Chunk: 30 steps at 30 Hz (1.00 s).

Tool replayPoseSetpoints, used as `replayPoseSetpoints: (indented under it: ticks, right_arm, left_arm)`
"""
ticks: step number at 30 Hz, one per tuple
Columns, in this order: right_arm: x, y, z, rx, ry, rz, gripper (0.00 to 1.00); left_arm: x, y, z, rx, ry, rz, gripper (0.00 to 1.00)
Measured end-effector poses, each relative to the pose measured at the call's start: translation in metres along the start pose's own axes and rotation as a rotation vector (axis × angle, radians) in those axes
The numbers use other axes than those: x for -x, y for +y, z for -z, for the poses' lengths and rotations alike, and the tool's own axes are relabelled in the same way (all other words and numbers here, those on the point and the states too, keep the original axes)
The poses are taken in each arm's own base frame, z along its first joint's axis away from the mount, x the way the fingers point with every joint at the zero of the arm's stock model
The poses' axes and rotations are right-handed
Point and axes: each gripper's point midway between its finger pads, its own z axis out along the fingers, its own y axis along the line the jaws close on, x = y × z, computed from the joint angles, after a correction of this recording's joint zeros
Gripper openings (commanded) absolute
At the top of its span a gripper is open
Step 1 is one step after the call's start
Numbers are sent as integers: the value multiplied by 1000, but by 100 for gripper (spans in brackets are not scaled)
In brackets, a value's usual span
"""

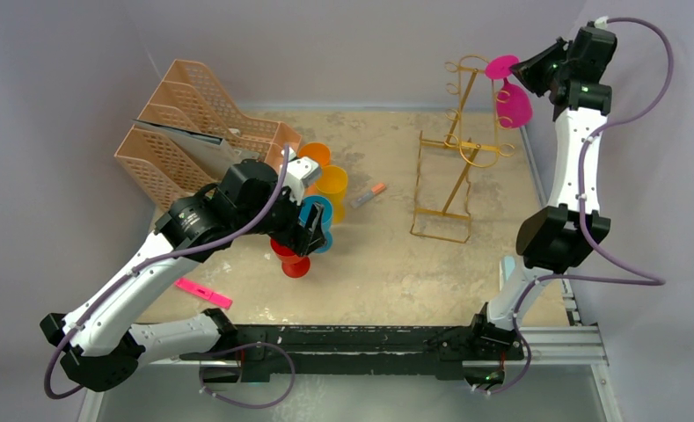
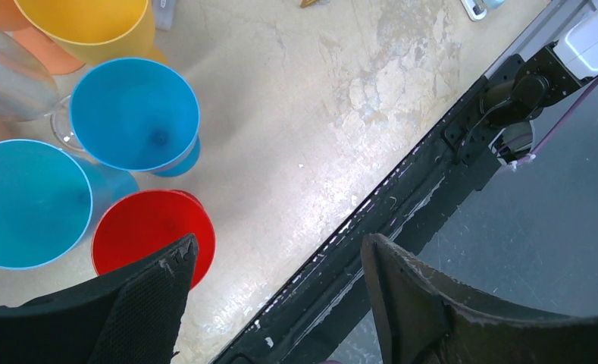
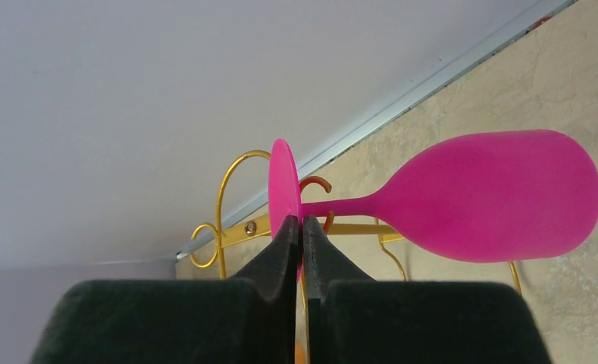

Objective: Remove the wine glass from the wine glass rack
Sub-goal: Pick up the wine glass from the wine rack.

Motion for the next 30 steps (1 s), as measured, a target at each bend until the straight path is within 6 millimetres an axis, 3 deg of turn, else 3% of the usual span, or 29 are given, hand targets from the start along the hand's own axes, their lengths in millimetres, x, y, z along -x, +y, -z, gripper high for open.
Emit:
replayPoseSetpoints:
  ticks: [19,22,27,30]
  right_arm:
    - [-14,-3,-16,26,35,-178,0]
    - [-12,-3,-17,27,22,-198,9]
    - [-12,-4,-18,23,16,-202,20]
    - [-12,-3,-18,25,17,-204,14]
  left_arm:
    - [11,10,18,77,-98,43,79]
    - [15,19,21,129,-125,54,85]
    - [22,29,48,191,-226,66,88]
    - [23,30,61,200,-270,74,88]
